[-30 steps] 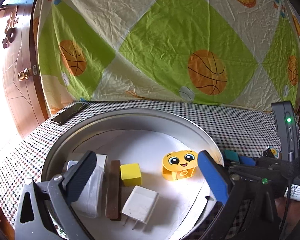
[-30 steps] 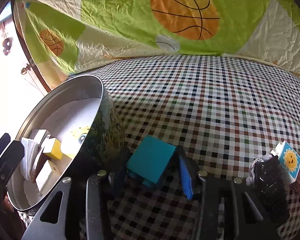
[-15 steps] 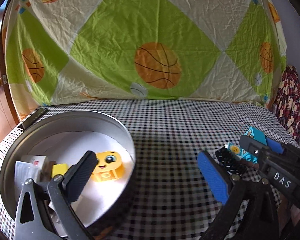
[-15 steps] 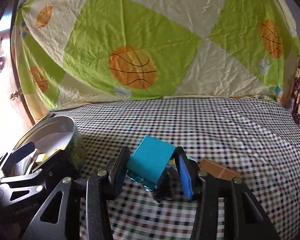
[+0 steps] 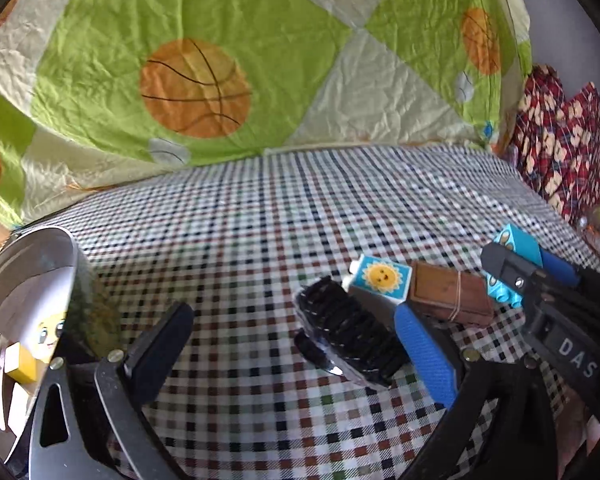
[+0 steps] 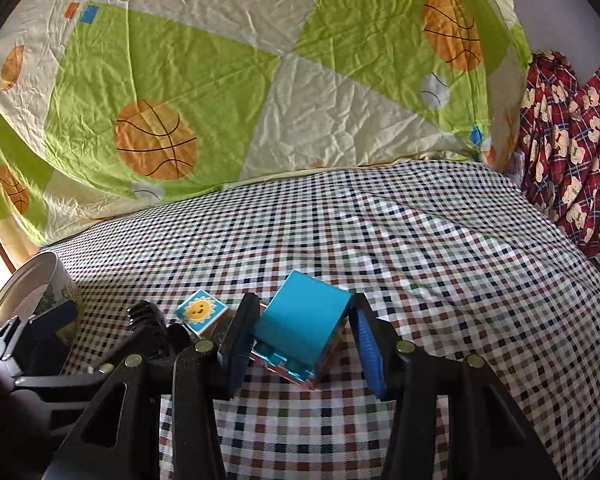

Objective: Organize rigid objects
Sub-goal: 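Grasp the black brush with the left gripper while the right gripper lifts the teal block, then carry the black brush and teal block toward the cookie tin with both grippers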

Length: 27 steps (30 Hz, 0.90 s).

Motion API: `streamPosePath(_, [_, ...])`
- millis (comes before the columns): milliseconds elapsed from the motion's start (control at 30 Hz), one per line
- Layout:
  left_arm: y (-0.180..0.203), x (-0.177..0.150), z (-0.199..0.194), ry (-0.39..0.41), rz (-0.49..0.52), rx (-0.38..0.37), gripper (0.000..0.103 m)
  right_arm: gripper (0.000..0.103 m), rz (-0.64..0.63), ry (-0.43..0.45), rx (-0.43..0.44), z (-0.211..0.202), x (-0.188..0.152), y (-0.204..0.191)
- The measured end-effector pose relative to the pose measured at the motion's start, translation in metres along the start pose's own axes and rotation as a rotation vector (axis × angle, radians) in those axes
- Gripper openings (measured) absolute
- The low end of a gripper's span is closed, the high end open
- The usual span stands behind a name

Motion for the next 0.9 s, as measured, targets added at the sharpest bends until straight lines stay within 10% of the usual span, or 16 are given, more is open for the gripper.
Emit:
streamPosePath(267, [0.006,-0.002,0.015,-0.066,-0.005,-0.027,0.100,0.049,-0.006,-0.001,0.005,0.002,0.000,-0.003])
streamPosePath(567, [0.004,-0.009,0.018,-0.118,-0.030,-0.118,0.027,0.049,0.005,-0.002,0.004,0.003,-0.001,-0.002])
streamPosePath(900, [-0.009,-0.008,-0.003,-0.027,-0.054,-0.079,0.026,0.049,0.014,0.080,0.029,-0.012,0.003,-0.007])
Point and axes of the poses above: each gripper's, at about its wrist camera, not at the fingertips, and z roughly the way its jaws point, y to its right, x to its top, the point moved 4 cm from there along z, roughly the way its jaws point, and after that the axes turned 9 degrees about y, right-handed, at the moved point
